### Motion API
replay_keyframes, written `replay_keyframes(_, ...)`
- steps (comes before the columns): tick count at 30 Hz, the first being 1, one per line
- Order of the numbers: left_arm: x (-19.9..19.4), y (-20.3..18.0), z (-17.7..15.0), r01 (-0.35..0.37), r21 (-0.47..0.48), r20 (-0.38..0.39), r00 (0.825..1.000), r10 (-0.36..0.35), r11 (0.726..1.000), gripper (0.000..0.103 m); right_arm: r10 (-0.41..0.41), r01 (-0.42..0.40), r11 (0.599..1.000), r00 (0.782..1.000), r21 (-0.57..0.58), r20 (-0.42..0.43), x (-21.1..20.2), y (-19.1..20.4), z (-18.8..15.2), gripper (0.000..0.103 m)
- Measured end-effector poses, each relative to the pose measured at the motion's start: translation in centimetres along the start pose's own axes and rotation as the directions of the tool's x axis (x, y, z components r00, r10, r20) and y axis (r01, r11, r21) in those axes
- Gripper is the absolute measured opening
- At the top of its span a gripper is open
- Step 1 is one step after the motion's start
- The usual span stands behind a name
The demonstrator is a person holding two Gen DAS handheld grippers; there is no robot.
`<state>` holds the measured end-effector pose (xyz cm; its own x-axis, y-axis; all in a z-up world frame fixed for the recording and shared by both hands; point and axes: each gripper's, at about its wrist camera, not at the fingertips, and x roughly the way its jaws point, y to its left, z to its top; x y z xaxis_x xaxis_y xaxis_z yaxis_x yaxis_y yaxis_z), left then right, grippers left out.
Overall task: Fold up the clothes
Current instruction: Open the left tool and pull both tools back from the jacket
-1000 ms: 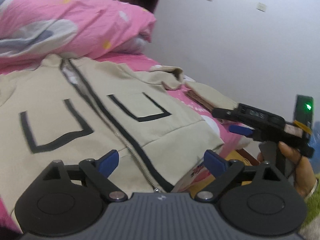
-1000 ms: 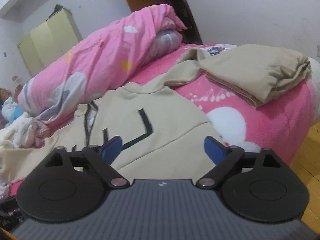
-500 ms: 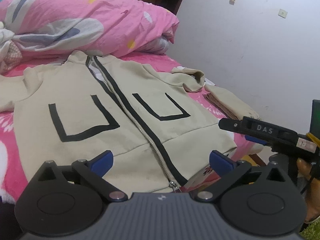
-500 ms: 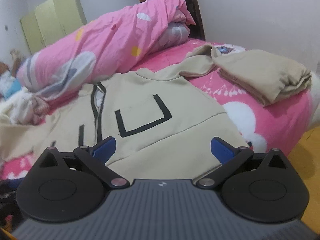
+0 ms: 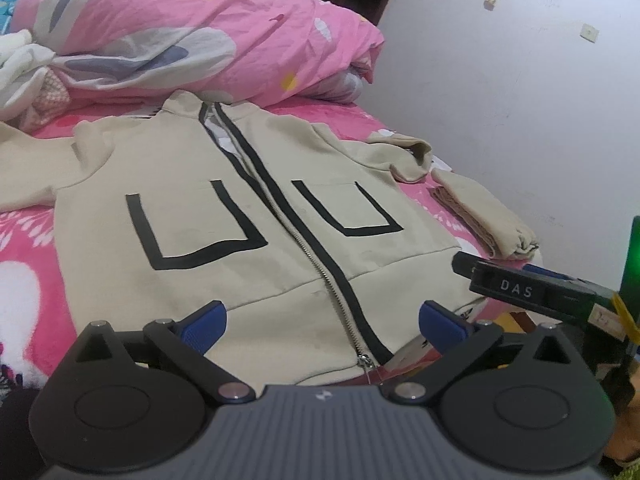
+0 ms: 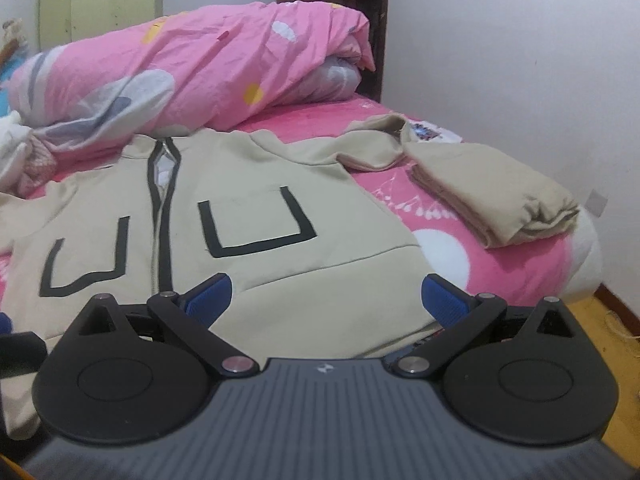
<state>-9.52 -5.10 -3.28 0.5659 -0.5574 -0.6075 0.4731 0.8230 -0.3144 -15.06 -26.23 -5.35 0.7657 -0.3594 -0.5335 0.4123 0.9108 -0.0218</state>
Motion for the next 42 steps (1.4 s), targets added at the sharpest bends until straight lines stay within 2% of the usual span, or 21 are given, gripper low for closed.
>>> replay_keyframes(7,0.4,0.7,0.7,-0.061,-0.035,-0.010,0.998,0.061,0.998,0.103,-0.059,0.059,0.996,0.998,-0.072,-0.004,0.0,0.9,0.2,0.102)
replay_keyframes(12,1.2,1.7,1.1,-0.148,-0.061,-0.058,0.988,0.144,0.987,0.103,-0.034,0.033,0.999,0.999,-0.042,-0.017,0.1,1.0,0.4,0.102)
replay_keyframes(19,2.3,2.8,1.3,-0.184,-0.092,-0.105,0.979,0.174,0.979,0.103,-0.014,0.012,0.999,0.999,-0.034,-0.039,0.6,0.8,0.2,0.102)
replay_keyframes(24,2.8,2.7,1.5,-0.196,-0.085,-0.118,0.976,0.185,0.977,0.103,0.022,-0.024,0.999,0.998,-0.032,-0.059,1.1,0.8,0.2,0.102)
replay_keyframes(32,3.0,2.9,1.7,-0.219,-0.074,-0.120,0.970,0.209,0.973,0.103,0.128,-0.129,0.992,0.988,-0.014,-0.084,1.9,0.7,0.4,0.102)
replay_keyframes(36,3.2,2.9,1.8,-0.236,-0.060,-0.118,0.967,0.228,0.970,0.103,0.131,-0.135,0.990,0.988,-0.045,-0.078,2.3,1.3,0.5,0.102)
replay_keyframes(42,4.1,3.2,2.0,-0.257,-0.045,-0.125,0.960,0.250,0.965,0.103,0.186,-0.189,0.980,0.981,-0.058,-0.062,3.1,1.7,0.8,0.102)
